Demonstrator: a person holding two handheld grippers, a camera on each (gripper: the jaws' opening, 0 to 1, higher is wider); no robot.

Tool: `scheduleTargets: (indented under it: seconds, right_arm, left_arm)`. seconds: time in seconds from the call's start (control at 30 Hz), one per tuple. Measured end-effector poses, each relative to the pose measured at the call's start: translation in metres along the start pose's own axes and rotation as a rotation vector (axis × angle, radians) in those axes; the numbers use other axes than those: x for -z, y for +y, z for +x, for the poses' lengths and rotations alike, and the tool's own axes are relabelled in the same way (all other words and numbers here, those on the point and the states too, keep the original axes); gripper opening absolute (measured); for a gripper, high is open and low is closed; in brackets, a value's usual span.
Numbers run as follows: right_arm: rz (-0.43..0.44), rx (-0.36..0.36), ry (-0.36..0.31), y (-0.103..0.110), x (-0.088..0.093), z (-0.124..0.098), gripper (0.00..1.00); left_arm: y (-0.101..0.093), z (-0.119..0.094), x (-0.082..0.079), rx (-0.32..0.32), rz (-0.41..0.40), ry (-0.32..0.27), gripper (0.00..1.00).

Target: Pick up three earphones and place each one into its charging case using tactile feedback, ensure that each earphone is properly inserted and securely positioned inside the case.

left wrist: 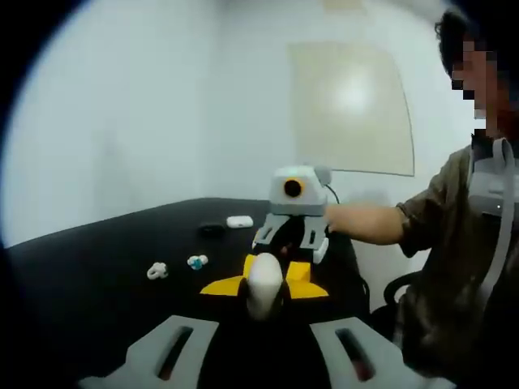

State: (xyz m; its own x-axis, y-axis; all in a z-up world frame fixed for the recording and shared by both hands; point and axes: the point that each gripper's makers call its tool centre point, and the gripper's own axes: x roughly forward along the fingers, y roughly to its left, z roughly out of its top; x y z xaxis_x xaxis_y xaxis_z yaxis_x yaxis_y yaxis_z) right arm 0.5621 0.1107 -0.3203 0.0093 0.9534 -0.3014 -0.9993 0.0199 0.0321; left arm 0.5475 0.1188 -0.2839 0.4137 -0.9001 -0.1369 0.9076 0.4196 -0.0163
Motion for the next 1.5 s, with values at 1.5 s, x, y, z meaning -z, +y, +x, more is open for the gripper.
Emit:
scheduleTargets:
  seconds: [1.5]
  right_arm:
    - [-0.335, 0.004, -0.025, 0.006, -0.006, 0.008, 0.18]
  left_arm:
    - [0.01, -0.006, 0.011, -0.02, -0.469, 0.33, 0.15]
